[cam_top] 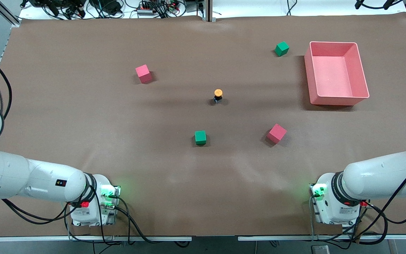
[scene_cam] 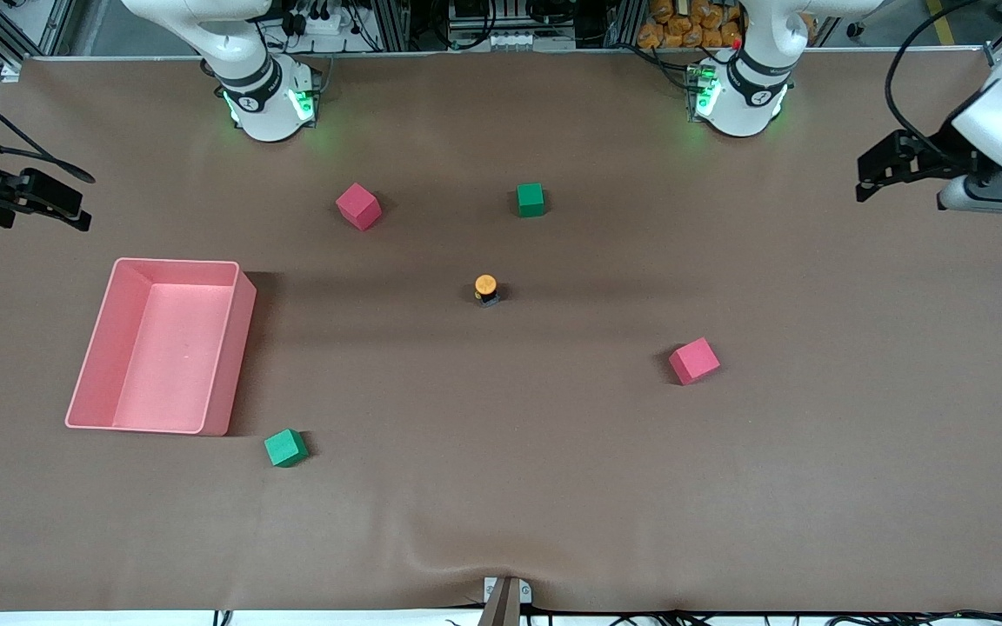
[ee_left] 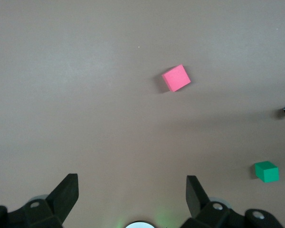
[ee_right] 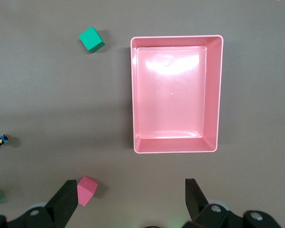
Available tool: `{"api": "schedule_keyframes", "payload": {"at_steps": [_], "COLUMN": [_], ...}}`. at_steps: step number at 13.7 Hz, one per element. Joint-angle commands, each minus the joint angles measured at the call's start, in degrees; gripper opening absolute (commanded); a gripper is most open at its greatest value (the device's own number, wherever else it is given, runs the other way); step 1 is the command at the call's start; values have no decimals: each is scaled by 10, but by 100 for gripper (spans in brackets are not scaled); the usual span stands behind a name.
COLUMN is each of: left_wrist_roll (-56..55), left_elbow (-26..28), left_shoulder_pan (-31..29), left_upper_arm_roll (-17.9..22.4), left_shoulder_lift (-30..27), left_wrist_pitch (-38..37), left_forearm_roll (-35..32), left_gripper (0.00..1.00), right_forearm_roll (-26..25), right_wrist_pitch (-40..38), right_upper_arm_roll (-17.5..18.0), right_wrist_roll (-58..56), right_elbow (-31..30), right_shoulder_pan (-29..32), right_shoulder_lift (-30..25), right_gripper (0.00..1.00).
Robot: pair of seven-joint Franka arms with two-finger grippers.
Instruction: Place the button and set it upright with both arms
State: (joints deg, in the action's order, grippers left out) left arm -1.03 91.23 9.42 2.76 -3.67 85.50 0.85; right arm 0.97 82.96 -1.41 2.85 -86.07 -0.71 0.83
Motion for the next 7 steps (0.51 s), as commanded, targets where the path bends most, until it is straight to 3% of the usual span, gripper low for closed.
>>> {"api": "schedule_keyframes", "payload": {"at_steps": [1, 7], "left_wrist_roll": [9, 9], "left_elbow": [21, 12], "left_shoulder_pan": [-7, -6], "left_upper_arm_roll": [-4, -6], "left_shoulder_lift": [-21, -13], "left_wrist_pitch": [12, 12], "left_forearm_roll": [4, 1], "left_gripper": [100, 100], "right_forearm_roll": [-4, -4], "right_wrist_pitch": [-1, 0], "right_upper_arm_roll": [2, 2], "right_wrist_roll": [-7, -7], "right_elbow": [6, 6], "right_shoulder_pan": [3, 3], "right_shoulder_lift": [1, 1], "right_gripper": [100, 100]}}
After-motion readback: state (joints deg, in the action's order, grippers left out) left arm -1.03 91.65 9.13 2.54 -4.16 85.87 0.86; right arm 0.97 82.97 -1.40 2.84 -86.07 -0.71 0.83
